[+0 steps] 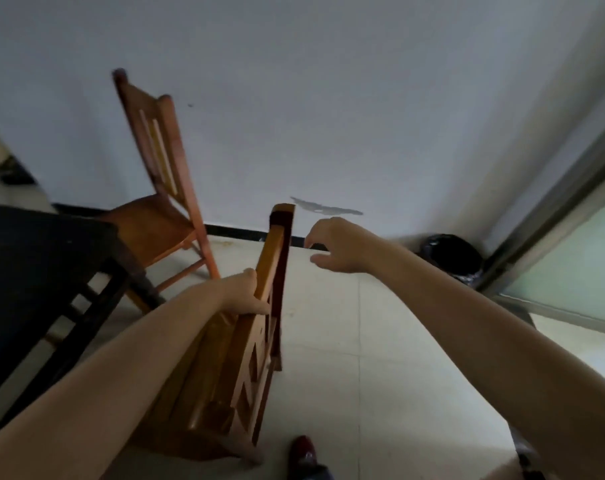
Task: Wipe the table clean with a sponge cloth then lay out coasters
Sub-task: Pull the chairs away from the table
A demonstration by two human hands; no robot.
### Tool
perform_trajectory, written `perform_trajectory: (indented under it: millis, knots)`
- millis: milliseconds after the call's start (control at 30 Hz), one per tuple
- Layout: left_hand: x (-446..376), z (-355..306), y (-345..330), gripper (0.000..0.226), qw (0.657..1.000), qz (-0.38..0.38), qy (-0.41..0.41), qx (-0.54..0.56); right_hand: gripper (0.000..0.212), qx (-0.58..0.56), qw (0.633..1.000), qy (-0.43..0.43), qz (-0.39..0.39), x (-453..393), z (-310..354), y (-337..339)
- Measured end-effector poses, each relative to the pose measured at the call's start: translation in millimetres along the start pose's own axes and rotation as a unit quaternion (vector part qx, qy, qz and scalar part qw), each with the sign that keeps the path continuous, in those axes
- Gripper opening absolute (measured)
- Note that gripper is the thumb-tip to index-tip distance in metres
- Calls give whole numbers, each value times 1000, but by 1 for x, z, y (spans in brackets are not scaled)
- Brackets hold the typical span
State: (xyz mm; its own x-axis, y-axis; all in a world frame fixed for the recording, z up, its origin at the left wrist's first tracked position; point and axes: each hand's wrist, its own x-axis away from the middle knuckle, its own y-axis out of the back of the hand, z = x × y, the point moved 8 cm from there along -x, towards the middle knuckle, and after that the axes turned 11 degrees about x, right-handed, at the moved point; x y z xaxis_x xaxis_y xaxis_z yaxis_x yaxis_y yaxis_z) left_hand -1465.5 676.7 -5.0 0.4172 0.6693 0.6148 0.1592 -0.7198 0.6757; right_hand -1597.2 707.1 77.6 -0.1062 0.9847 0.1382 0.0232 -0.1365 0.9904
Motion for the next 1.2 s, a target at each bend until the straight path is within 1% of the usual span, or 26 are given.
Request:
perform_trajectory:
  millis: [67, 133, 200, 267, 300, 333, 367, 400, 433, 467, 533, 600, 667, 700, 733, 767, 800, 833, 900, 967, 1033, 1067, 1133, 1200]
  knots:
    - [-5, 4, -1, 69, 998, 58, 31, -8, 35, 54, 996, 63, 25, -30, 15, -9]
    - [-9, 5, -2, 70, 992, 114, 57, -3, 33, 120, 983, 134, 34, -55, 28, -15]
    - [-10, 6, -3, 66, 985, 155, 79, 10, 36, 154, 967, 194, 59, -76, 37, -23]
    - [-14, 8, -5, 61, 979, 184, 88, 17, 42, 155, 958, 220, 101, -92, 38, -30]
    - [-14, 7, -6, 60, 976, 197, 87, 19, 40, 157, 954, 226, 117, -96, 38, -30]
    - [-14, 7, -7, 60, 973, 209, 90, 27, 33, 164, 949, 242, 123, -101, 39, -31]
    - [-14, 7, -8, 61, 972, 215, 93, 29, 22, 179, 943, 254, 120, -104, 41, -32]
    - [-14, 7, -8, 61, 971, 218, 92, 25, 20, 187, 941, 260, 113, -106, 41, -33]
    - [-15, 8, -8, 61, 970, 221, 94, 26, 29, 190, 935, 276, 118, -111, 45, -38]
    - [-15, 8, -9, 62, 970, 222, 92, 24, 32, 183, 931, 289, 125, -114, 48, -43]
    - [-15, 8, -8, 63, 972, 211, 95, 34, 30, 173, 917, 320, 161, -121, 56, -56]
    - [-11, 10, -10, 62, 975, 186, 108, 56, 27, 190, 887, 362, 216, -126, 64, -75]
    - [-3, 12, -12, 60, 977, 155, 121, 84, 20, 205, 854, 405, 256, -131, 70, -87]
    - [0, 14, -15, 59, 977, 135, 129, 102, 16, 204, 844, 419, 265, -132, 71, -93]
    - [4, 16, -13, 58, 979, 119, 129, 107, 13, 197, 845, 420, 265, -133, 69, -93]
    - [9, 19, -19, 55, 976, 97, 147, 131, 10, 193, 839, 439, 258, -134, 70, -95]
    - [12, 20, -21, 51, 974, 70, 155, 148, 9, 181, 840, 453, 236, -134, 70, -92]
    - [13, 20, -22, 47, 972, 29, 167, 163, 10, 170, 840, 470, 214, -133, 71, -90]
    - [13, 22, -23, 41, 965, -76, 200, 150, 22, 145, 837, 503, 158, -128, 74, -84]
    - [14, 21, -26, 36, 943, -191, 234, 141, 31, 107, 836, 529, 101, -121, 75, -79]
    - [22, 18, -28, 40, 910, -291, 259, 139, 35, 78, 839, 536, 49, -119, 73, -76]
    - [28, 16, -26, 43, 898, -335, 265, 109, 35, 63, 840, 538, 21, -118, 72, -73]
    - [40, 11, -26, 47, 866, -419, 265, 65, 40, 41, 830, 555, -19, -116, 72, -71]
    - [52, 10, -31, 45, 825, -492, 262, 93, 46, 14, 804, 594, -33, -111, 76, -71]
